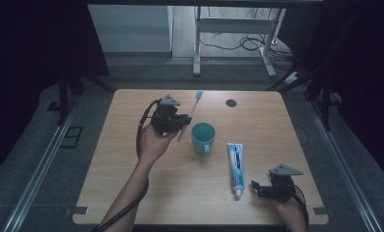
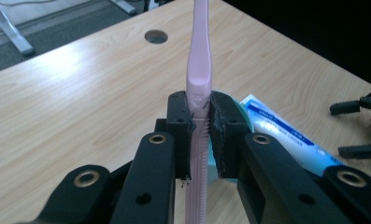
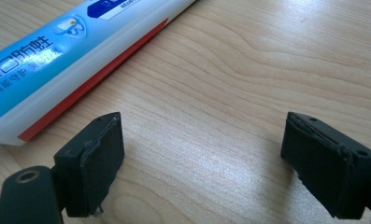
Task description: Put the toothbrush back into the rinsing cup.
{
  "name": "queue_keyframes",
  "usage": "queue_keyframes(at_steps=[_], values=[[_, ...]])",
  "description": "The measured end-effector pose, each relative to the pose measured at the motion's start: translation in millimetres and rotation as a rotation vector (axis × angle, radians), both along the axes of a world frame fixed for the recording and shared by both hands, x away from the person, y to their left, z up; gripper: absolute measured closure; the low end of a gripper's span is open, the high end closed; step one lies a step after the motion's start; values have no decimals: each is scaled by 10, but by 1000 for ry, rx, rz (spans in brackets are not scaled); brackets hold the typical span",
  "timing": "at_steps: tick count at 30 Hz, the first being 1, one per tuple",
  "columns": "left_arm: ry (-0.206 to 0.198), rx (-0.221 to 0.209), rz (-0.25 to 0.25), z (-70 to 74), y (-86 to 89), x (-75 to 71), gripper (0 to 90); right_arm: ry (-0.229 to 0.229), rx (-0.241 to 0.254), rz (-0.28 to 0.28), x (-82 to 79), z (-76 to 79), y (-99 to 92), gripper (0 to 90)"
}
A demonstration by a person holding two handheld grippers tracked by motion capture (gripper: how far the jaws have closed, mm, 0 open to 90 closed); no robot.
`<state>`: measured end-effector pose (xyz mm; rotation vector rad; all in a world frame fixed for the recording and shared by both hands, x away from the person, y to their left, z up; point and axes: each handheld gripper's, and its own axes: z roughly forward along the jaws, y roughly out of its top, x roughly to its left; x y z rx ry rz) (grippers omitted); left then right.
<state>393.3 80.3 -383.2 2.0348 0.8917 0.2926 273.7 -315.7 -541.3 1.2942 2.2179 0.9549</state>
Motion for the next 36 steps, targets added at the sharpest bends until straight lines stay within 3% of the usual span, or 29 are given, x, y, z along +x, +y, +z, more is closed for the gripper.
queue_keyframes(at_steps=[20, 36], values=[[-47, -56, -14, 33, -314, 122, 792, 0, 0, 3, 3, 0, 0, 129], [-63, -61, -10, -152, -508, 191, 792, 1, 1, 6, 5, 0, 1, 129]])
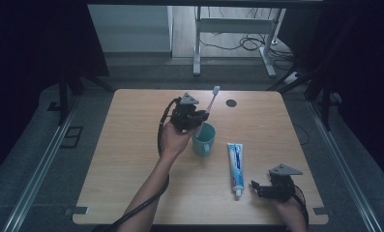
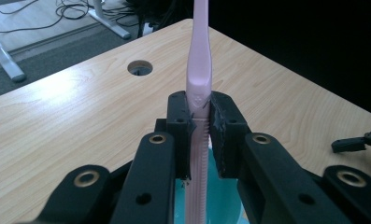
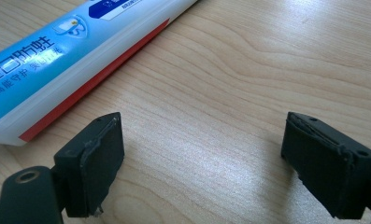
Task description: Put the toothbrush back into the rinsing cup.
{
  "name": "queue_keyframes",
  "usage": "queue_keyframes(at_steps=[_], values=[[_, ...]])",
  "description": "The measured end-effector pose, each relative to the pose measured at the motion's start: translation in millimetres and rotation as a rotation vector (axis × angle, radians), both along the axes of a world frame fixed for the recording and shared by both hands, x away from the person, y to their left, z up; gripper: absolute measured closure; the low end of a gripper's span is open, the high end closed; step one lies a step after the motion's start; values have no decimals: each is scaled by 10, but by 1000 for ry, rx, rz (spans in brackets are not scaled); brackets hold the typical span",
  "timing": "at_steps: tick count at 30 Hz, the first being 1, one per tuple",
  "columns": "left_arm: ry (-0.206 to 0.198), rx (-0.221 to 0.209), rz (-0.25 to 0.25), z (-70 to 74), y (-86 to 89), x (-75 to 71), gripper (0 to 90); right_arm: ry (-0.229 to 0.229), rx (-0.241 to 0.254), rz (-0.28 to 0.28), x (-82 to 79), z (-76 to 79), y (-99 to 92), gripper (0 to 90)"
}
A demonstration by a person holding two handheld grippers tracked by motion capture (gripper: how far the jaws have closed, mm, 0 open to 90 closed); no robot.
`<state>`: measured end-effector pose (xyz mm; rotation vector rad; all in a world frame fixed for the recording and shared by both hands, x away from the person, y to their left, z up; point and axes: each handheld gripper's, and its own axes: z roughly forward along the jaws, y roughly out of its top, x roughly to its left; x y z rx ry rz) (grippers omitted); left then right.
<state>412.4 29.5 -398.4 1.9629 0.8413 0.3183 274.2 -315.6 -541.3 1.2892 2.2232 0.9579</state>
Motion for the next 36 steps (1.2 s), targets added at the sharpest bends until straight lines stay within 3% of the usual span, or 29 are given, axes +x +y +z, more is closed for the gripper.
queue_keyframes(at_steps=[13, 24, 36], values=[[6, 2, 11, -182, -73, 31, 792, -2, -1, 1, 1, -1, -1, 129], [15, 32, 19, -373, -141, 42, 792, -2, -1, 1, 2, -1, -1, 129], [47, 44, 33, -579, -144, 43, 791, 0, 0, 3, 3, 0, 1, 129]])
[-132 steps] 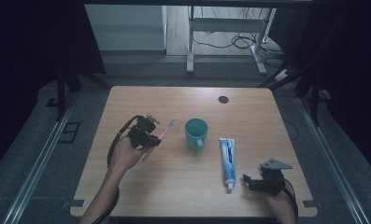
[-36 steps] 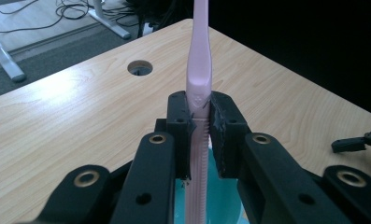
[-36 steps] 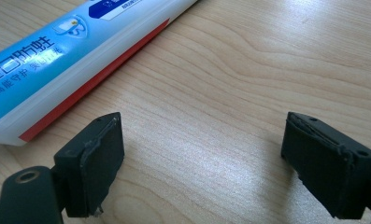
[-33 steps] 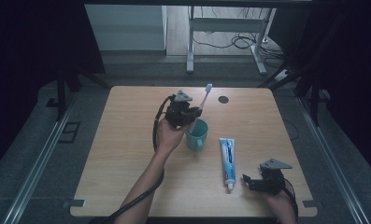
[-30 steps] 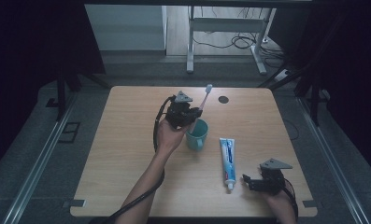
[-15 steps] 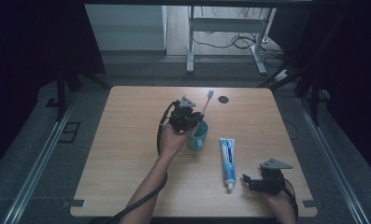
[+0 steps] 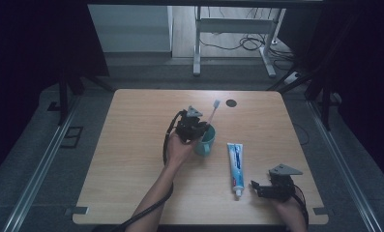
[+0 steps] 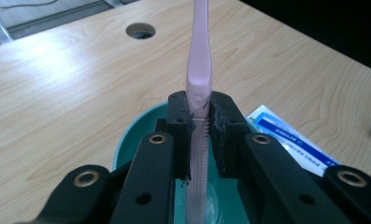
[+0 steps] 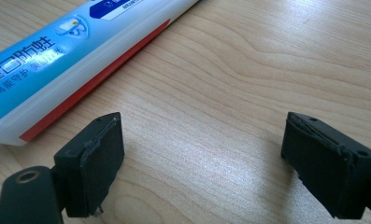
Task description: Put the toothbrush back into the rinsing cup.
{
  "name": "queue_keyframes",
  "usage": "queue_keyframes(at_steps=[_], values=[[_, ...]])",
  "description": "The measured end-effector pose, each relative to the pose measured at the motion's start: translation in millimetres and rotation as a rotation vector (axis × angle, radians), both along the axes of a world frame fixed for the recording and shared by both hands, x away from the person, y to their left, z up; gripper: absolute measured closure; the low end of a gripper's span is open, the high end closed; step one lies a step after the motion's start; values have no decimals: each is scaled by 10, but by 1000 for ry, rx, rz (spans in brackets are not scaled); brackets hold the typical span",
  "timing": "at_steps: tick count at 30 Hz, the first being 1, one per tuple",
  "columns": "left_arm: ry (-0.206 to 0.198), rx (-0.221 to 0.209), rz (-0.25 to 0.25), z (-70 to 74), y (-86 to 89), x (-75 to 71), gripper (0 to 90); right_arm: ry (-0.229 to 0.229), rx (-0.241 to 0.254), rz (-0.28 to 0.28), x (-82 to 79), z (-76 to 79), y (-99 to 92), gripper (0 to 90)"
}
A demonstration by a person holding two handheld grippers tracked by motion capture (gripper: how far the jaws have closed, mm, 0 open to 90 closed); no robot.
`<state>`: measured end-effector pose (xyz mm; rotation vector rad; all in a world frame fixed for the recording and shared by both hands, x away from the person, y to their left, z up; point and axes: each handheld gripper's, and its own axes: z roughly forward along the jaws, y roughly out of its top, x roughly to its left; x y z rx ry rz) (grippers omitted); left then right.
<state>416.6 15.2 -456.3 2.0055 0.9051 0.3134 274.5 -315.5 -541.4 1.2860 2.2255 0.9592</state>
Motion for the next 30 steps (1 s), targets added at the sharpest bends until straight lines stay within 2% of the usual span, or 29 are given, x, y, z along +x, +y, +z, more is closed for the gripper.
queue_keyframes(at_steps=[16, 30], values=[[55, 75, -30, -121, -76, 21, 787, -2, -1, 3, 2, 0, -1, 129], [126, 109, -27, -145, -67, 70, 778, -2, -1, 4, 3, -1, -1, 129]])
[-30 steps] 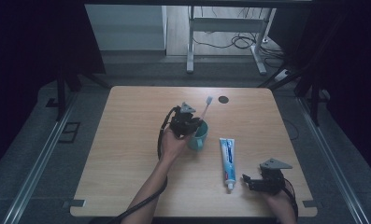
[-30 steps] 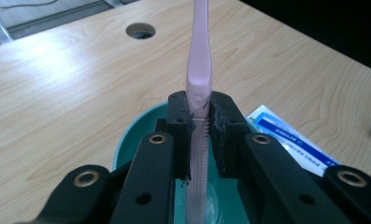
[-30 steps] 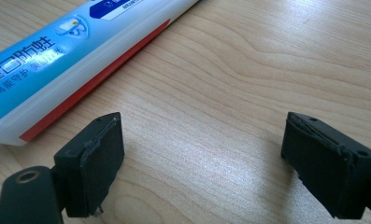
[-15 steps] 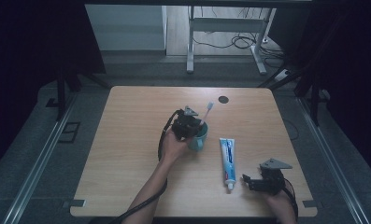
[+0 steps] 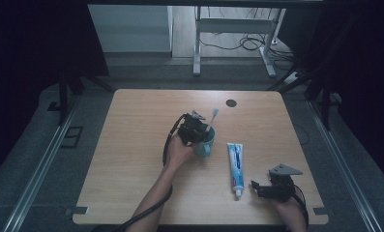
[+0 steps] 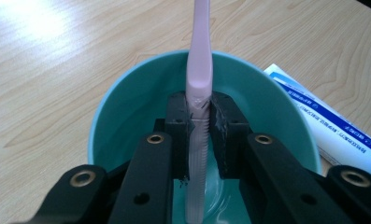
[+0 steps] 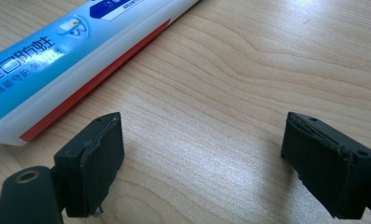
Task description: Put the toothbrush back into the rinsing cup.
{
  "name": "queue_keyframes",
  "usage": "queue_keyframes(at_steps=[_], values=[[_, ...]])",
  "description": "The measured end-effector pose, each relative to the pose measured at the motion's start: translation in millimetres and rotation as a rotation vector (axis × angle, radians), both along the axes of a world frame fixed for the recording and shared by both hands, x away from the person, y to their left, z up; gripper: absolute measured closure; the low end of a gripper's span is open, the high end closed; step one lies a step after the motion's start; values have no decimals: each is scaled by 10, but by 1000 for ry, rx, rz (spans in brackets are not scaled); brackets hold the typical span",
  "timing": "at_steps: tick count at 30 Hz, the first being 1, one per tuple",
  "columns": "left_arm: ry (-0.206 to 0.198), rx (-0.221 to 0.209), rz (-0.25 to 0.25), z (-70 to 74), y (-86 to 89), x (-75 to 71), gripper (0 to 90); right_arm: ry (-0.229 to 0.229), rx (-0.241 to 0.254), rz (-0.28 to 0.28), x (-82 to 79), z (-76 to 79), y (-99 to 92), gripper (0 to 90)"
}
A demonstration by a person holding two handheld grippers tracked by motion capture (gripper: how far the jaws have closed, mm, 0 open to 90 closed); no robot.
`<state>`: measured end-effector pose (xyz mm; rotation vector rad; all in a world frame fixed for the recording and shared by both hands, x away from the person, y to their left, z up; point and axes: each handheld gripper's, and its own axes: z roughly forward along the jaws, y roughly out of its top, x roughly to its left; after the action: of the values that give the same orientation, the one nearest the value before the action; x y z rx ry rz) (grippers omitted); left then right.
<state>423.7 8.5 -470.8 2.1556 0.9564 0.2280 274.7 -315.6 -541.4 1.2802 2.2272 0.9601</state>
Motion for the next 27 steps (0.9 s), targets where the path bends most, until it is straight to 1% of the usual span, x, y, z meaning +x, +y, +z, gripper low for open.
queue_keyframes(at_steps=[4, 11, 13, 19, 21, 27], values=[[9, 5, -3, 0, -1, 10, 762, 0, 0, 0, 0, 0, 0, 129], [4, 0, -4, 17, -9, 0, 708, 2, 1, -2, -2, 1, 1, 129], [-3, 8, -8, 29, -6, -2, 692, 0, 0, 0, 0, 0, 0, 129], [-33, 3, -7, 98, -11, -34, 641, 2, 1, -3, -2, 1, 2, 129], [-45, 13, -15, 133, -4, -44, 622, 2, 1, -2, -2, 1, 1, 129], [-63, -1, -9, 221, -1, -84, 543, 2, 0, -2, -2, 0, 2, 129]])
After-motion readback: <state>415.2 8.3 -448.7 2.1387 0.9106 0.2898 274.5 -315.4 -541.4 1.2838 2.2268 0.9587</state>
